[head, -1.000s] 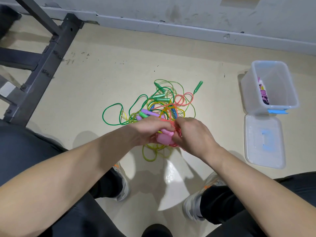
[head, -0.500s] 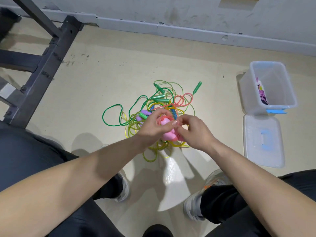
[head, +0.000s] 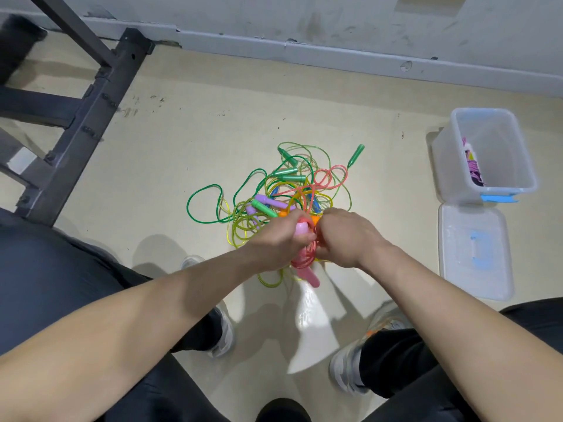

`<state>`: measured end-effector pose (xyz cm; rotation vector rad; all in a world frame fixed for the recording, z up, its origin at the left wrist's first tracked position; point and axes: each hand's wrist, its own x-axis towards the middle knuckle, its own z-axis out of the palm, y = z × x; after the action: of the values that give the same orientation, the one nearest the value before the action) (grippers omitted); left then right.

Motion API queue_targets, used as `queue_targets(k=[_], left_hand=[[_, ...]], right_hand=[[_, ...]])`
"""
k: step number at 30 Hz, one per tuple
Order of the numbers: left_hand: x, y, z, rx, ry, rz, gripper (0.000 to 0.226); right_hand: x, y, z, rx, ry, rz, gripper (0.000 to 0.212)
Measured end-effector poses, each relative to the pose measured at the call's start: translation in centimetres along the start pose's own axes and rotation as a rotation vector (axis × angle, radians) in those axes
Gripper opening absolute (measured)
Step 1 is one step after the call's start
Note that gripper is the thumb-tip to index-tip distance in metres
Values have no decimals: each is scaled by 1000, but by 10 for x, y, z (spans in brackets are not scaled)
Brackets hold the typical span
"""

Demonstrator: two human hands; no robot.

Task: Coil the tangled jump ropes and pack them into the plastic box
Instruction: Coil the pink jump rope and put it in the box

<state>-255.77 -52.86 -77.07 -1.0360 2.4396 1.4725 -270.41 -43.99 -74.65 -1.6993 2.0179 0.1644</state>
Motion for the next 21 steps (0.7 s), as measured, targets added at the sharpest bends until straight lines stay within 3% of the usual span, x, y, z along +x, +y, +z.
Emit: queue_targets(k=[2, 3, 8, 10, 15, 18, 21], left_hand=[[0, 0, -4, -44, 31, 25, 50], [1, -2, -6, -43, 63, 42, 52], [11, -5, -12, 36, 186, 121, 49], [14, -2, -14, 21, 189, 150, 39], [24, -1, -24, 101, 130, 207, 30], [28, -6, -33, 196, 111, 221, 37], [34, -9, -46, 245, 121, 202, 36]], right_hand=[[0, -5, -3, 34, 52, 83, 30], [0, -4, -1, 189, 74, 140, 30], [-4, -12, 12, 1515, 167, 335, 37], [-6, -16, 13, 1738, 172, 323, 38], [-5, -14, 12, 1734, 232, 329, 44], [-4, -8, 9, 1448, 274, 284, 62], [-6, -3, 2, 1289, 287, 166, 52]])
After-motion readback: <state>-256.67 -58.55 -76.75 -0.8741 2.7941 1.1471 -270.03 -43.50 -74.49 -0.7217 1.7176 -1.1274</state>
